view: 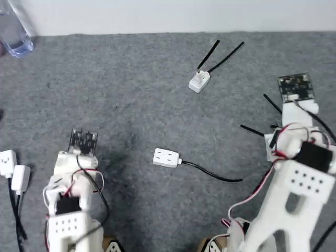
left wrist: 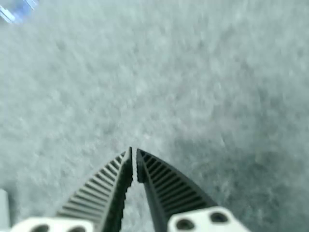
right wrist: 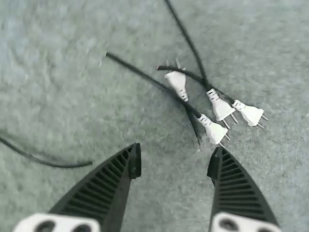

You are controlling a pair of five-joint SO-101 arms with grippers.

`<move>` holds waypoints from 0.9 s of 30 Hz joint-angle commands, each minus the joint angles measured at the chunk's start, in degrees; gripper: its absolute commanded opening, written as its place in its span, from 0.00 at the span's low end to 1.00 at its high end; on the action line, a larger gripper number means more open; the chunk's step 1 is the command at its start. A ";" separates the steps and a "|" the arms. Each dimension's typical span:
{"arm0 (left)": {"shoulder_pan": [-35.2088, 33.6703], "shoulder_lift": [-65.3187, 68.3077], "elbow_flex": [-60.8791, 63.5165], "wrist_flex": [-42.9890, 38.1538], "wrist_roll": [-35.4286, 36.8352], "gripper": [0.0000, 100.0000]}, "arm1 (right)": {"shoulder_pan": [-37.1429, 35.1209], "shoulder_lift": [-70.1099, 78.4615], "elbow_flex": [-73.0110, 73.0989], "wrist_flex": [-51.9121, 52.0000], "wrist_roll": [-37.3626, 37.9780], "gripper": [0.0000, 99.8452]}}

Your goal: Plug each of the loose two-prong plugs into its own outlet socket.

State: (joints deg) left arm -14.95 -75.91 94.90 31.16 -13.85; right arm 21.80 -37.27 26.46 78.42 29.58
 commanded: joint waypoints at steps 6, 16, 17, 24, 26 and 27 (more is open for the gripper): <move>3.96 -27.34 1.54 23.12 0.35 0.01 | 4.35 12.97 -7.82 0.22 8.88 0.23; 3.96 -25.67 1.63 20.13 0.44 0.01 | 11.03 32.22 -16.97 -5.14 22.59 0.23; 3.96 -25.58 1.63 20.13 0.44 0.01 | 11.38 34.15 -17.76 -5.32 24.70 0.23; 3.96 -25.49 1.63 20.13 0.35 0.01 | 11.91 43.65 -19.96 -5.05 40.44 0.23; 3.96 -25.41 1.63 20.13 0.35 0.01 | 12.00 45.05 -19.96 -5.32 45.71 0.23; 3.96 -25.41 1.63 20.13 0.35 0.01 | 12.18 45.41 -19.96 -5.41 48.26 0.23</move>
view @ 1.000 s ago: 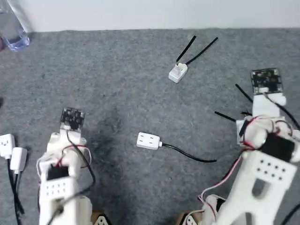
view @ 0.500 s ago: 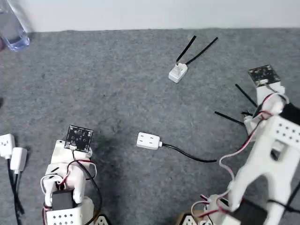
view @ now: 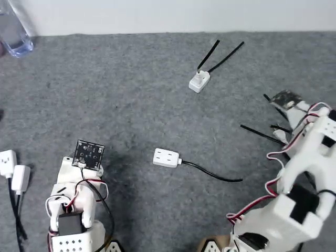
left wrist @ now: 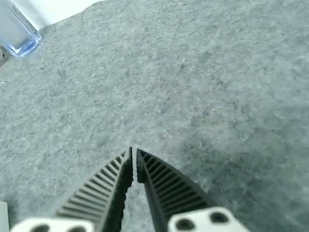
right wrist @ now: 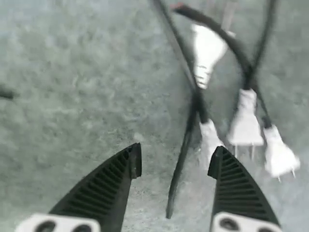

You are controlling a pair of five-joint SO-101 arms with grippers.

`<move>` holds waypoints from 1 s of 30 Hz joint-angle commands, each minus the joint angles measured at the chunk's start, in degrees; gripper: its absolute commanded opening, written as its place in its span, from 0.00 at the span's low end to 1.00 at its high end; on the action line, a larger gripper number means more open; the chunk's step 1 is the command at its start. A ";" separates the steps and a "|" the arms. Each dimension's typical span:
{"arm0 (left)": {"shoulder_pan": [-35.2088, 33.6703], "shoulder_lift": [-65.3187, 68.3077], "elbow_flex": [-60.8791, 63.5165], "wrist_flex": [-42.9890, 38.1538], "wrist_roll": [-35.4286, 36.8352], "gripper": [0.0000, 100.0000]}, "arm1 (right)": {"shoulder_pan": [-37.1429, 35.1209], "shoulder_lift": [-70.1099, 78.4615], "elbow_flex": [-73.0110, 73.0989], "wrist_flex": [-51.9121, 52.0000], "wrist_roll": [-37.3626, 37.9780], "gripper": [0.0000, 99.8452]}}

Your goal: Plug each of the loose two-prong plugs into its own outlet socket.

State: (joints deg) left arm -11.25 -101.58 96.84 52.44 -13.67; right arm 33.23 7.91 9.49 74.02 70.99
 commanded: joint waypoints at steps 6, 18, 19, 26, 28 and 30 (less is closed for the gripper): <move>0.44 0.26 -0.31 -1.23 0.18 0.01 | 7.60 -1.36 -4.31 6.81 20.92 0.23; 0.44 0.26 -0.31 -1.14 0.18 0.01 | 31.96 -8.66 -0.70 16.31 52.66 0.23; 0.35 0.26 -0.31 -1.05 0.18 0.01 | 33.63 -8.57 0.35 15.69 54.77 0.23; 0.53 0.26 -0.31 0.35 0.09 0.01 | 43.38 -8.13 4.13 8.48 62.42 0.23; 0.53 0.26 -0.31 0.35 0.09 0.01 | 44.44 -8.04 5.01 6.99 62.51 0.23; 0.53 0.26 -0.31 0.35 0.09 0.01 | 44.35 -8.04 6.59 5.93 62.33 0.23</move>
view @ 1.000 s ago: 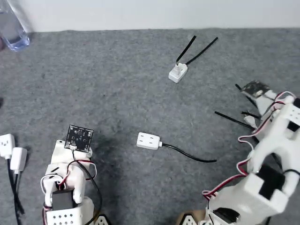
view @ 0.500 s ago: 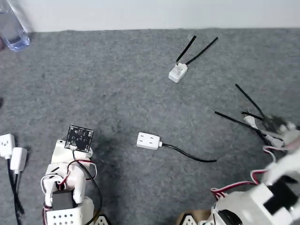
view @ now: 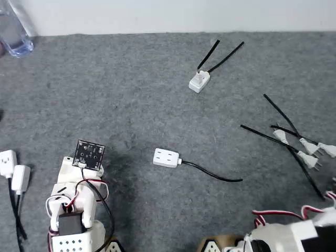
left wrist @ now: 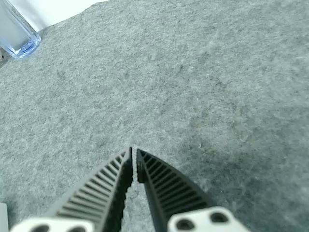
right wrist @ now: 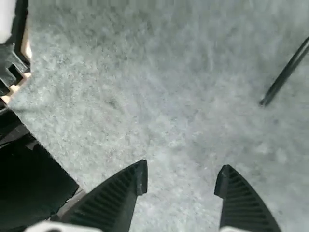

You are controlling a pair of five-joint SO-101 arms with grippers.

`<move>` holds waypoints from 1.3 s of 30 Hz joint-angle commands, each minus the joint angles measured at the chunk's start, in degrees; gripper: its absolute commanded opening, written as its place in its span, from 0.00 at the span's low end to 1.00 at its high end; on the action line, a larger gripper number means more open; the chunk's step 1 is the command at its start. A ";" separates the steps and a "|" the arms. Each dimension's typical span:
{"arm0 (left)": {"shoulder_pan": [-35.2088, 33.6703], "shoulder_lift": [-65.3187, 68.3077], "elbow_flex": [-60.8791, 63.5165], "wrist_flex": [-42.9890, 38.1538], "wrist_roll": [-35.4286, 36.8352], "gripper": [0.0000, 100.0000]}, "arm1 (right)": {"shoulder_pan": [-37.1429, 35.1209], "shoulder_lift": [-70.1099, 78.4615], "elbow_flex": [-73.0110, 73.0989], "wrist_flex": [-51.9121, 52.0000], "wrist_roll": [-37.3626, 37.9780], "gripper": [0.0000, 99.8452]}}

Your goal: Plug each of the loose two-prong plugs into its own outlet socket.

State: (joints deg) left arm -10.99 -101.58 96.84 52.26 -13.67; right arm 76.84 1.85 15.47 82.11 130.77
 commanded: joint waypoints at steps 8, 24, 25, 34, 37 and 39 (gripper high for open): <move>0.18 0.26 -0.31 0.53 0.09 0.01 | -2.77 -2.07 3.96 -2.07 2.55 0.23; 0.09 0.26 -0.31 0.62 0.09 0.01 | -14.81 9.54 17.41 -40.31 -23.56 0.23; 0.18 0.26 -0.31 0.62 0.09 0.01 | -15.52 9.54 17.41 -40.40 -24.44 0.23; 0.26 0.26 -0.31 0.62 0.09 0.01 | -20.62 1.36 17.67 -37.76 -34.02 0.23; 0.26 0.26 -0.31 0.62 0.09 0.02 | -21.49 -3.30 17.67 -31.96 -32.62 0.23; 0.26 0.26 -0.31 0.62 0.09 0.02 | -21.58 -6.37 17.58 -25.98 -29.63 0.23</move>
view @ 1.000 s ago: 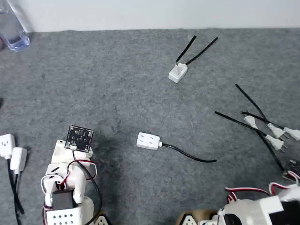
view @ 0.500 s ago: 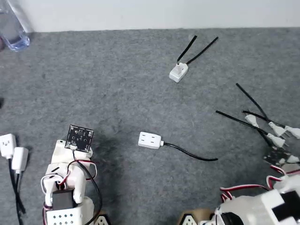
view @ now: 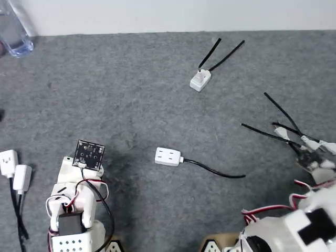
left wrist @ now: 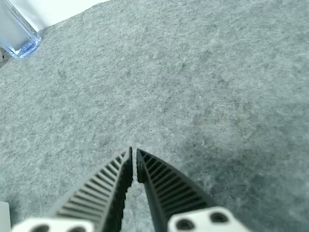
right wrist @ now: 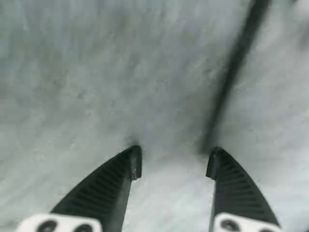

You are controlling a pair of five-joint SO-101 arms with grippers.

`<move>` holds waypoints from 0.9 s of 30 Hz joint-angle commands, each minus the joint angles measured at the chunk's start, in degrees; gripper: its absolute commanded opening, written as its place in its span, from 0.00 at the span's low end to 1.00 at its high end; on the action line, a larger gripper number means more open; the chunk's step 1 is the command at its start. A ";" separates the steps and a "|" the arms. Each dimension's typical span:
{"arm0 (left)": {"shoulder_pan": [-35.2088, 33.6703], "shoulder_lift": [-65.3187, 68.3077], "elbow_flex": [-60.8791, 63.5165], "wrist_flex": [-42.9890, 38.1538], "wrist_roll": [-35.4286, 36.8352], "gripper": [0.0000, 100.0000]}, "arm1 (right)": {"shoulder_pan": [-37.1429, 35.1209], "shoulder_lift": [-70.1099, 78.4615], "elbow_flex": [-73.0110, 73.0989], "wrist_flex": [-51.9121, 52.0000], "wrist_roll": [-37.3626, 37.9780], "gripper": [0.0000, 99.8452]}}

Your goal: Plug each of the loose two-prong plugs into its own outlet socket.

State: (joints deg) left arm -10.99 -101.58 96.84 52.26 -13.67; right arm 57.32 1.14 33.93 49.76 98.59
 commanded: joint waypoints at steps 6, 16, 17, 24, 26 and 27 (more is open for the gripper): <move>0.26 0.26 -0.31 0.62 0.09 0.02 | -3.56 -16.66 -0.70 21.67 12.31 0.23; 0.00 0.26 -0.22 0.62 0.09 0.02 | -12.70 -8.57 -0.26 -0.57 -8.26 0.23; 0.00 0.26 -0.22 0.62 0.09 0.02 | -12.97 -8.04 -0.26 -1.98 -8.35 0.23; 0.00 0.26 -0.22 0.62 0.09 0.02 | -14.29 -2.68 -7.03 -4.44 -8.88 0.23; 0.00 0.26 -0.22 0.62 0.09 0.02 | -14.46 0.48 -10.46 -4.44 -10.46 0.23; 0.00 0.26 -0.22 0.62 0.09 0.02 | -14.90 2.42 -12.40 -4.44 -10.99 0.23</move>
State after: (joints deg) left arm -10.99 -101.58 96.84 52.26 -13.67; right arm 43.52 0.97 28.22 46.33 89.27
